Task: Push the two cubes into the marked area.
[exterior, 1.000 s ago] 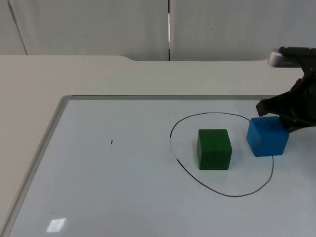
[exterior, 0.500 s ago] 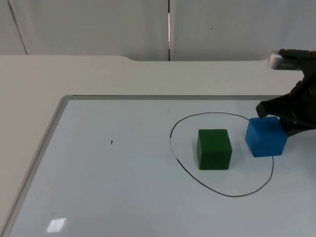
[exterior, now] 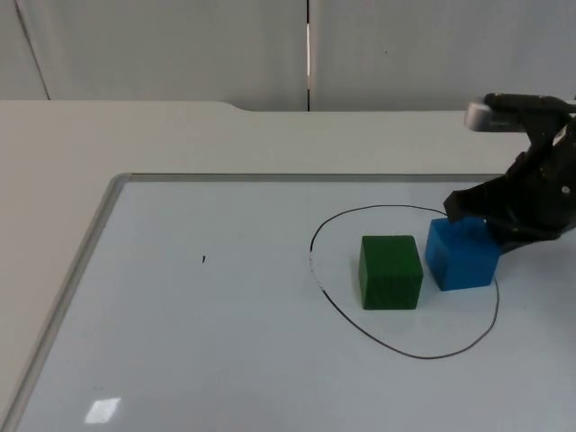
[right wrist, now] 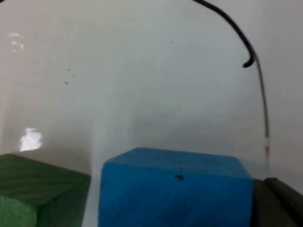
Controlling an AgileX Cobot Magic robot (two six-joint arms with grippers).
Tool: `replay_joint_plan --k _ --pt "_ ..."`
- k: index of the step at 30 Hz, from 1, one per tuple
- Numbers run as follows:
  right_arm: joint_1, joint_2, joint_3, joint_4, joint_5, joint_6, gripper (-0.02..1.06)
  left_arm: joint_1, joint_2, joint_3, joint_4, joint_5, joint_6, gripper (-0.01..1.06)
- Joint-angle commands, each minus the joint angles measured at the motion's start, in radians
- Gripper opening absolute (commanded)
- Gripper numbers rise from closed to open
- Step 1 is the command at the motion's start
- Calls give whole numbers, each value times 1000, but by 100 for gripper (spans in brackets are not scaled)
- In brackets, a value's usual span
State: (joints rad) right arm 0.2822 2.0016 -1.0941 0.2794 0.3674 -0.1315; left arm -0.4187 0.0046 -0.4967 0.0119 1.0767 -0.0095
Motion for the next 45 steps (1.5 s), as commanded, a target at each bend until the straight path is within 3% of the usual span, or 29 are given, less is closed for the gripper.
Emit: replay_joint_plan --k 1,13,23,31,45 --pt "22 13 -7 16 -2 1 0 1 -5 3 -2 -2 1 0" --pt "22 18 -7 10 0 1 0 1 -5 3 -2 -2 1 0" --pt "-18 -67 -7 -70 55 1 0 1 -5 3 -2 -2 1 0" --pt "-66 -327 -7 -149 137 1 0 1 -5 3 -2 -2 1 0" --pt "-64 -777 -2 -173 196 -11 0 1 -5 3 -2 -2 1 0"
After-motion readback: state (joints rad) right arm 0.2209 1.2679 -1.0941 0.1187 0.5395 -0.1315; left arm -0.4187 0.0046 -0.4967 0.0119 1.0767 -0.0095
